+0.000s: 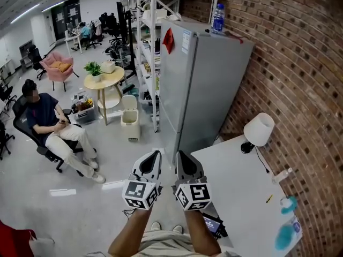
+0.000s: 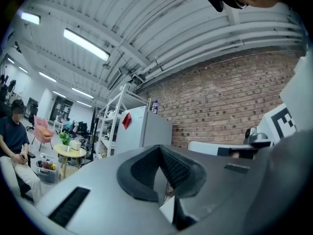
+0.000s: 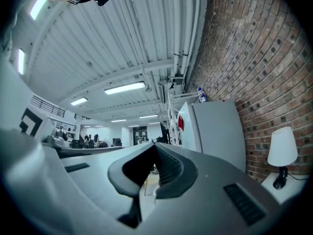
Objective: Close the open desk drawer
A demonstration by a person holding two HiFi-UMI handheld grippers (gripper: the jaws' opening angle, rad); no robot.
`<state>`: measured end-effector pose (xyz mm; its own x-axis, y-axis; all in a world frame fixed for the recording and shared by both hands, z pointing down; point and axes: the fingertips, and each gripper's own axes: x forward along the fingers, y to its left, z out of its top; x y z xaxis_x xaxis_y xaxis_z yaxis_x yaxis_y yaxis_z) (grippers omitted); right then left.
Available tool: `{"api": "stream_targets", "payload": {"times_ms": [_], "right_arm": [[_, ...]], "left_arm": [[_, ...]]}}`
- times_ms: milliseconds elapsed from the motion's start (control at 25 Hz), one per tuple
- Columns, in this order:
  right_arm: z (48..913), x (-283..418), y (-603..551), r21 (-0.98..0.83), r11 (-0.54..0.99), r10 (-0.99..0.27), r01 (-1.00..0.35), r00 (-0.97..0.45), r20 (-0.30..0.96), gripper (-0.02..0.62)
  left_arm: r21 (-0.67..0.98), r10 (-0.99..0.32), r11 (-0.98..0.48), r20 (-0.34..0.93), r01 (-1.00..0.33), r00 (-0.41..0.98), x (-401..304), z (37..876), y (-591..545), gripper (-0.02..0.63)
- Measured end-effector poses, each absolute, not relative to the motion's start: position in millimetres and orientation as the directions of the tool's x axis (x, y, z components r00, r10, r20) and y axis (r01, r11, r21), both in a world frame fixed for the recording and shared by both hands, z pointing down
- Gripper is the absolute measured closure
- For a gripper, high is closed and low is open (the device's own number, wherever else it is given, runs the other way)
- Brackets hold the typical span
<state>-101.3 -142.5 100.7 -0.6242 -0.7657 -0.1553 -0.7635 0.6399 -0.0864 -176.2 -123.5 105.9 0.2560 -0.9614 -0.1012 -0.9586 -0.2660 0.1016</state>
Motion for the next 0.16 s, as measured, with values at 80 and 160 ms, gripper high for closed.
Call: {"api": "stream_targets", "payload": {"times_ms": [80, 160], "right_arm": [[98.6, -99.9, -146.6, -0.08, 0.64, -0.766, -0.765, -0.624, -0.156, 0.594], [97.7, -97.8, -150.6, -0.076, 0.638, -0.766, -0.766, -0.623, -0.157, 0.594]], "left_arm": [[0.088, -0.962, -0.262, -0.105, -0.961, 0.253, -173.6, 103.5, -126.2, 0.598], [0.082, -0.962, -0.262, -0.105, -0.962, 0.253, -170.5, 103.3, -129.4, 0.598]]}}
